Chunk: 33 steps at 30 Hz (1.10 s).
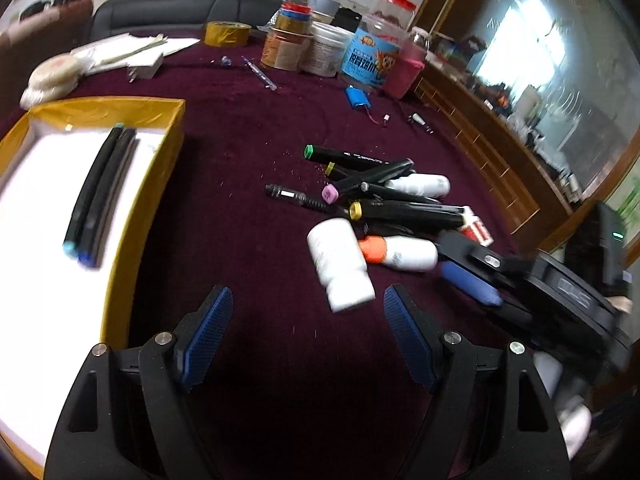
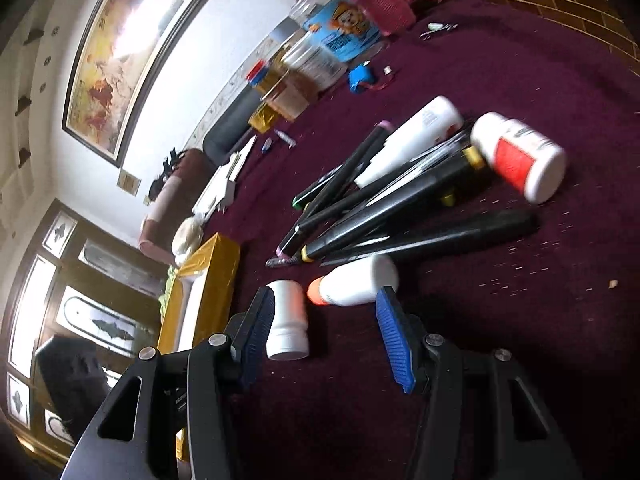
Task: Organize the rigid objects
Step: 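Grasp the white pill bottle with the left tool while the right grasps the orange-capped bottle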
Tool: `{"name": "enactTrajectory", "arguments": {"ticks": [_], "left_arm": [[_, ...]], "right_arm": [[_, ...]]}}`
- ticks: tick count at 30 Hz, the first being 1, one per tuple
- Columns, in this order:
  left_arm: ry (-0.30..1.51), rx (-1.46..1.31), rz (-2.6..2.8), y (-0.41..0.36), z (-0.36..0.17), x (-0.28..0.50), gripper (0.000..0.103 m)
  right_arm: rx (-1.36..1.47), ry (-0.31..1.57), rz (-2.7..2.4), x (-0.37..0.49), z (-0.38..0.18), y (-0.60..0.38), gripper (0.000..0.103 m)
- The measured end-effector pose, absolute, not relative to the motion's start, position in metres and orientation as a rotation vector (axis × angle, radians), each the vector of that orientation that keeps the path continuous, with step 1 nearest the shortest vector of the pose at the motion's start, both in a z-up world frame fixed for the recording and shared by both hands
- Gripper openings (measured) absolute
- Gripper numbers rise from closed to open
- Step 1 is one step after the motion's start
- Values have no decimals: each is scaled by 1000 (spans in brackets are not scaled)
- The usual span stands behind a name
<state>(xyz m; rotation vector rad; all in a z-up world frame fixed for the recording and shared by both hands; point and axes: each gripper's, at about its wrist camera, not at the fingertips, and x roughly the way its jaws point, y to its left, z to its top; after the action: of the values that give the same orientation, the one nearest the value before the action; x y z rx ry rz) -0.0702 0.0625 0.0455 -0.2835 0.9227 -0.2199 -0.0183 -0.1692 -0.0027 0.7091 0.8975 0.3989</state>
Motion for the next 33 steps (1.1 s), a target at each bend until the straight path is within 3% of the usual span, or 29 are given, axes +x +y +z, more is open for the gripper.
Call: {"name": "enactTrajectory", "arguments": {"ticks": [4, 6, 8, 18, 25, 33], "left_arm": [[908, -208, -179, 45, 39, -43, 78], [909, -137, -163, 34, 32, -28, 71], [961, -97, -213, 24, 16, -17, 32], [932, -224, -314, 58, 26, -39, 31], [944, -262, -327, 67, 29, -62, 31], [906, -308, -349, 83, 40, -86, 31]], "right_arm": [[716, 886, 381, -20, -1, -180, 48], [718, 884, 376, -21, -1, -184, 48], [704, 879, 368, -22, 2, -187, 48], [494, 890, 338, -5, 11, -166, 48], [468, 1071, 557, 0, -9, -130, 49], [193, 998, 480, -8, 16, -102, 49]]}}
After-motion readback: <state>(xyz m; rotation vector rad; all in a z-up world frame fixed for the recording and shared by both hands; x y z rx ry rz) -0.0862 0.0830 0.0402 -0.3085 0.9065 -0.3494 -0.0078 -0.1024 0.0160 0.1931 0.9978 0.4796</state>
